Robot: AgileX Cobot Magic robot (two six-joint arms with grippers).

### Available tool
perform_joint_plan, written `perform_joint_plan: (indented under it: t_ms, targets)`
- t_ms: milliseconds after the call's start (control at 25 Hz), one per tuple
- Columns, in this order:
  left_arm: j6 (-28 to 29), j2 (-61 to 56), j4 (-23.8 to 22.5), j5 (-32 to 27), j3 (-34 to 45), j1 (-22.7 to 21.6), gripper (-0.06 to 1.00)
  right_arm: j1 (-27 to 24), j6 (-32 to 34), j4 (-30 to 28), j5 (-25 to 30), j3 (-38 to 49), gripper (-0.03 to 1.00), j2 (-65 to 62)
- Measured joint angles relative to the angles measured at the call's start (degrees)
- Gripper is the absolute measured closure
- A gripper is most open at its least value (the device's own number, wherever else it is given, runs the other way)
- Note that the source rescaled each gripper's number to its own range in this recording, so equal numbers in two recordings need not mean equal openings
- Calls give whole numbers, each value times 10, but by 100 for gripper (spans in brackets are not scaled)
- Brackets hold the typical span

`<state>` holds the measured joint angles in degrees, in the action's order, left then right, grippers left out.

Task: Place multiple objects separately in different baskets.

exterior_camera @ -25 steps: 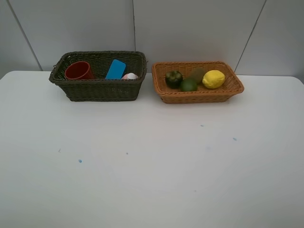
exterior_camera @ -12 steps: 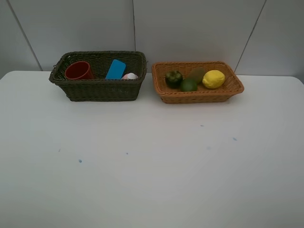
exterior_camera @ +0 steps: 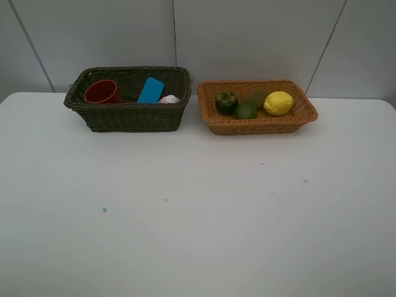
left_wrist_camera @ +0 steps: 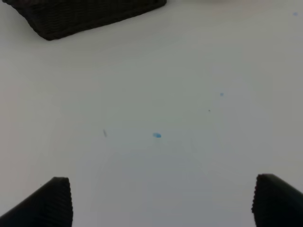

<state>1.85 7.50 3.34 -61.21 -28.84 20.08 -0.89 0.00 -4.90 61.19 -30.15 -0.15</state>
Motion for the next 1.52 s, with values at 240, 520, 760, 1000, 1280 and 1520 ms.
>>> perform_joint_plan:
  t_ms: [240,520,760,1000,1280,1520]
  targets:
    - [6,-76,-5,0,1,-69,-3,0,0,0,0,0,9,0]
    - [3,-79,-3,0,1,-180,-3,0,0,0,0,0,9,0]
    - [2,-79,-2,0,1,-203,-3,0,0,0,0,0,9,0]
    - [3,-79,-2,0,1,-203,-3,0,0,0,0,0,9,0]
    - [3,-79,-2,0,1,-203,-3,0,0,0,0,0,9,0]
    - [3,-79,-2,0,1,-203,-3,0,0,0,0,0,9,0]
